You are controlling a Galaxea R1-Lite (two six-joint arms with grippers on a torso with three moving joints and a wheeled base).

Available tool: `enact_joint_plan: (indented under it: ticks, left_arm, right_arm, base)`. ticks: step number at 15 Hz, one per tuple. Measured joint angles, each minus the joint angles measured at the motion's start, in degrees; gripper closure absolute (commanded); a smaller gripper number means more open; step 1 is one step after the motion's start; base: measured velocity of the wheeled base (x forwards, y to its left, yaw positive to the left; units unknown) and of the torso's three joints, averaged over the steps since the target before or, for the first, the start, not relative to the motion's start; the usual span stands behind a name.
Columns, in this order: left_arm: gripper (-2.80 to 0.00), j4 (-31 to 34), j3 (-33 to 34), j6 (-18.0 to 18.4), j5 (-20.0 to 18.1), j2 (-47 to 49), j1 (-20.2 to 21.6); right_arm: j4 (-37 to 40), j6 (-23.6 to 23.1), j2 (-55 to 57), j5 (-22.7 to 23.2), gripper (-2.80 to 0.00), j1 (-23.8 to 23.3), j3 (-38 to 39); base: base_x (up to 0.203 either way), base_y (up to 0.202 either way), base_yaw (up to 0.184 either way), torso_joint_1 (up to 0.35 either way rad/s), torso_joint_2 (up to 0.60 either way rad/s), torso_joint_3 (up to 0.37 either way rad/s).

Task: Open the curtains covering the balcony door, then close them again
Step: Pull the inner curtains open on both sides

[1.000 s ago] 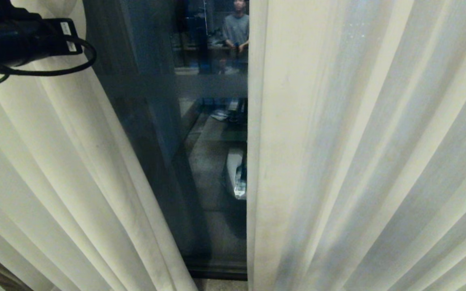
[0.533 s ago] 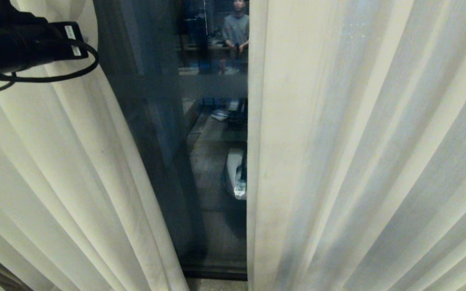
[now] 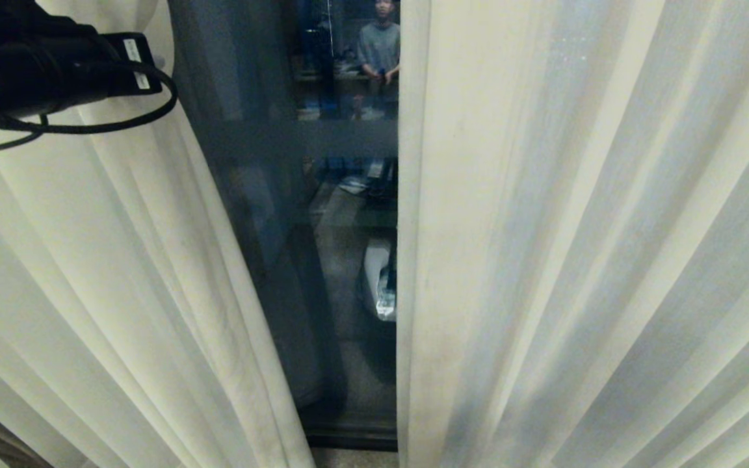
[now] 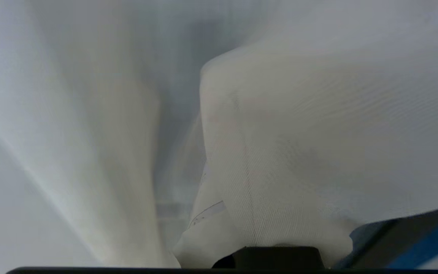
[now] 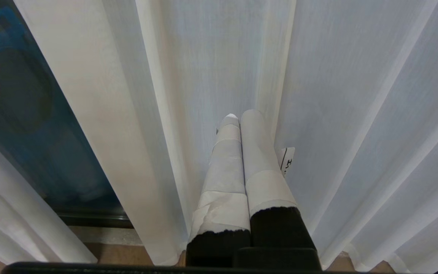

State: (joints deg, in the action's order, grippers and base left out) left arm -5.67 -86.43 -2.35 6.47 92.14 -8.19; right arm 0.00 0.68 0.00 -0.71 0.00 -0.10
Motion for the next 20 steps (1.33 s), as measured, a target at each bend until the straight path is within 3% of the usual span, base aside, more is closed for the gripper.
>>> enact_joint_plan:
  ticks: [13,20]
  left_arm:
    - [0.00,0.0,0.8,0.0,0.1,-0.5,-0.8]
    - [0.00,0.0,0.9,0.0,0.1,-0.5,-0.6]
  right_arm:
    - [0.0,0.0,0.0,0.0,0.00,0.0,0.0]
    - [0.0,0.0,0.0,0.0,0.00,0.0,0.0]
  base:
    - [0.000,0.000,0.000,0.000,0.00,0.000]
    - [0.000,0.146,0.002,0.001,0.00,0.003]
